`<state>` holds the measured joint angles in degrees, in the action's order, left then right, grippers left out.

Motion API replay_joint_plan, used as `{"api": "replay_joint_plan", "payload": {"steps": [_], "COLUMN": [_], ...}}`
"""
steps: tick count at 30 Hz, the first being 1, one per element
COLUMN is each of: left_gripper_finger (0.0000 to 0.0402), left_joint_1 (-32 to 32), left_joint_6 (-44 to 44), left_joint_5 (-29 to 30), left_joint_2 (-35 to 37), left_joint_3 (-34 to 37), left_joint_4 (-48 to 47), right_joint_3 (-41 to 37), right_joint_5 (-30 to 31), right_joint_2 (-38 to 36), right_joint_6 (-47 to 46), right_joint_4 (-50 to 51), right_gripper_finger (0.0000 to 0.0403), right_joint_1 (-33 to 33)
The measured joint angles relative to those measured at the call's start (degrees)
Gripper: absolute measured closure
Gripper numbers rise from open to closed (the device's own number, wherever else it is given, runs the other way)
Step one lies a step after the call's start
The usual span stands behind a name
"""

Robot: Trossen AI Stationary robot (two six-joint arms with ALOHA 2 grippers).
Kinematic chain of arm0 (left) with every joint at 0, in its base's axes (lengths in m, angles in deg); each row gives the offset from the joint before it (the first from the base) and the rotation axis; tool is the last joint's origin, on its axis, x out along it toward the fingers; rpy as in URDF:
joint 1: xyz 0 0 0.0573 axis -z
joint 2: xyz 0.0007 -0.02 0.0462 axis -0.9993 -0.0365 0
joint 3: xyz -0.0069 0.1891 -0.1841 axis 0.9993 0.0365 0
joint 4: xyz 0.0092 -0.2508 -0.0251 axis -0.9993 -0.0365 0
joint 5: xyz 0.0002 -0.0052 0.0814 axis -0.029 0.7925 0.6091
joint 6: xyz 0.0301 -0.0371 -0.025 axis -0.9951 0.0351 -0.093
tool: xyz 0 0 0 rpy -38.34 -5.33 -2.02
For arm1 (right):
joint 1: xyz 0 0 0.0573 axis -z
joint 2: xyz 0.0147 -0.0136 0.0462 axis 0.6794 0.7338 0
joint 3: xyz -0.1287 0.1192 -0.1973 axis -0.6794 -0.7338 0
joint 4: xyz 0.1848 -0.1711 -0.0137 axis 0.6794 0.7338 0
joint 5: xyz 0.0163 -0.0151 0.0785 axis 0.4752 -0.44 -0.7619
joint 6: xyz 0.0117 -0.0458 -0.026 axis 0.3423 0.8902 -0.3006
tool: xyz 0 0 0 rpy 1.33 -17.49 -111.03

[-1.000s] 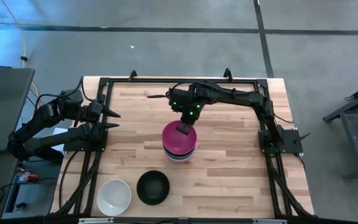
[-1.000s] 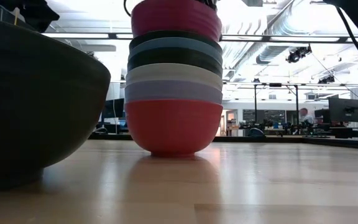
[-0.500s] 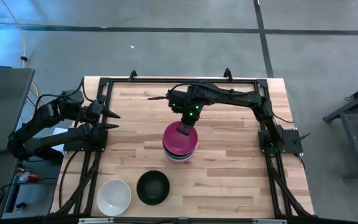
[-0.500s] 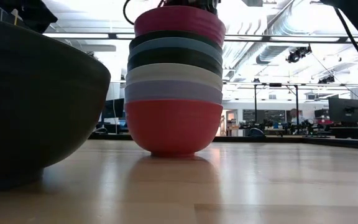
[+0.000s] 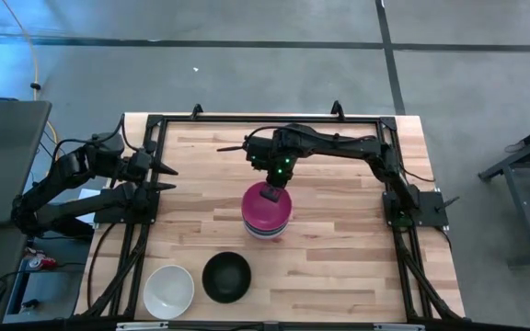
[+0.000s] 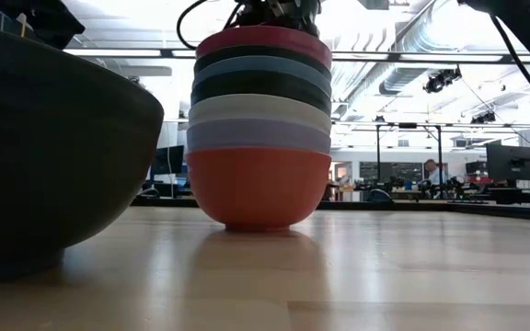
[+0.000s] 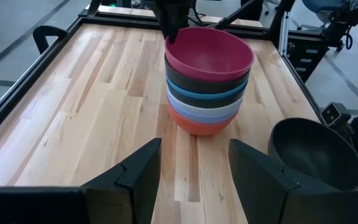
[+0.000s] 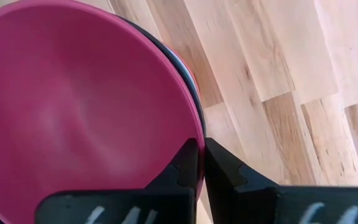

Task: Nest bowls inside each other
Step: Stack the pink bowl on the black bowl, then stack the black bowl on the pink bowl

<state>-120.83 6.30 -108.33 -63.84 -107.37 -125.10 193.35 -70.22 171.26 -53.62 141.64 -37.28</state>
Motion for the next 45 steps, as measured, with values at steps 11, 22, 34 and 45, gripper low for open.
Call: {"api": "replay_joint_plan", "payload": {"steps": [11,22,34,45], "left_gripper_finger": [0.0227,0.0227,0.0227,0.0227], "left_joint_1": [0.00,0.00,0.02,0.02], "left_joint_6": [-0.04,-0.87,5.57,11.11], "left_joint_5": [0.03,-0.42,-6.39,-6.40], "left_joint_2": [0.00,0.00,0.11,0.11], "left_joint_3": [0.00,0.00,0.02,0.02], "left_joint_4": [0.00,-5.15,-16.07,-23.69], "right_joint_3": [0.00,6.99,5.01,5.01], "right_joint_5": [0.10,0.32,-7.38,-19.99], "right_joint_2": [-0.33,-1.39,-11.88,-15.01], "right_joint_6": [0.07,3.17,27.11,46.01], "right_joint_4": [-0.71,4.90,2.05,-1.09], "right_gripper_finger": [0.0318,0.0264,0.0263,0.0263], "right_joint_1": [0.00,-0.35,-3.47,-5.07]}}
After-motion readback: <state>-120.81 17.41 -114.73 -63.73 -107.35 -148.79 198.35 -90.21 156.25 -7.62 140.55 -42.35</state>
